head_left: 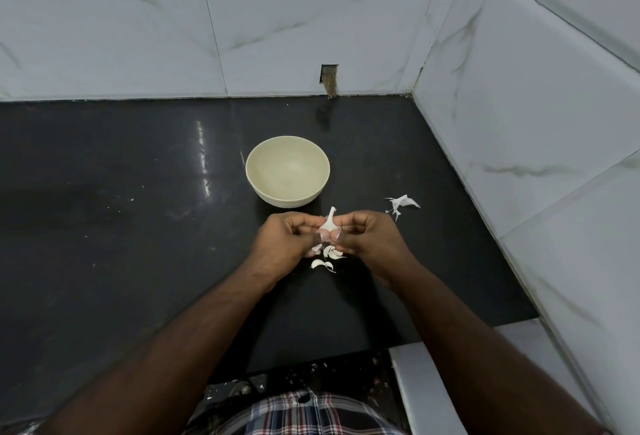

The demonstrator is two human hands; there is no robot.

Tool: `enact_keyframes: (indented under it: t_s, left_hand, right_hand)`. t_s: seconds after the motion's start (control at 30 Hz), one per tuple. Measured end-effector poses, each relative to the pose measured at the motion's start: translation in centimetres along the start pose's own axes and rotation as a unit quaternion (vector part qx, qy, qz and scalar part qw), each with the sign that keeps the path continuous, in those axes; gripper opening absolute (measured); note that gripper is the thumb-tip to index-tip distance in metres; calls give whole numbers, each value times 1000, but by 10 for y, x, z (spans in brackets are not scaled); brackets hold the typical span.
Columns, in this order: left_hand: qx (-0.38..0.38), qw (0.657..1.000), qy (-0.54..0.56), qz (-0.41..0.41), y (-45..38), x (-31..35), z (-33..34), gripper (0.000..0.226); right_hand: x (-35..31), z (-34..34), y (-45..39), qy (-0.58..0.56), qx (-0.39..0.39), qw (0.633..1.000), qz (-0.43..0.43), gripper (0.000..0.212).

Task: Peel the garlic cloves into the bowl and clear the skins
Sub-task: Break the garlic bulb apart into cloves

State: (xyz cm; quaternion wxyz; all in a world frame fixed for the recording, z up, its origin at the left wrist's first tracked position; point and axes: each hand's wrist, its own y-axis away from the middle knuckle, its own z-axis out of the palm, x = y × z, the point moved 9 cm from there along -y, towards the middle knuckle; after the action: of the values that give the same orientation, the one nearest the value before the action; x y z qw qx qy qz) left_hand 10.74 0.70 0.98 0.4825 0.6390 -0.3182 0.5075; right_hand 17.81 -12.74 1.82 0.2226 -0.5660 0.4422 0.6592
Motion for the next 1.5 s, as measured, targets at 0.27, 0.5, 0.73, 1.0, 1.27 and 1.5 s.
enact_keyframes:
  t_s: [0.27,0.5,0.73,1.0,1.27,1.5]
  left_hand:
    - [-18,994,102,-26,4,-3,-1,15]
    - [3,995,94,-35,3,-9,-2,11]
    - [2,997,77,-16,1,-4,0,8]
    - [5,995,96,-7,3,-7,3,9]
    - [38,992,-120,31,-9,-8,-10,15]
    - [24,982,-182,49,-13,-1,-5,24]
  right_hand:
    - [-3,4,2,-51,-10,999,4,14]
    - [4,6,3,-63,-24,997,31,13]
    - [0,0,0,-18,8,1000,20,22]
    - [14,1,0,-100,-3,993,65,8]
    - [14,-6,-1,-107,-4,991,81,11]
    - [14,-9,-3,-108,12,990,86,18]
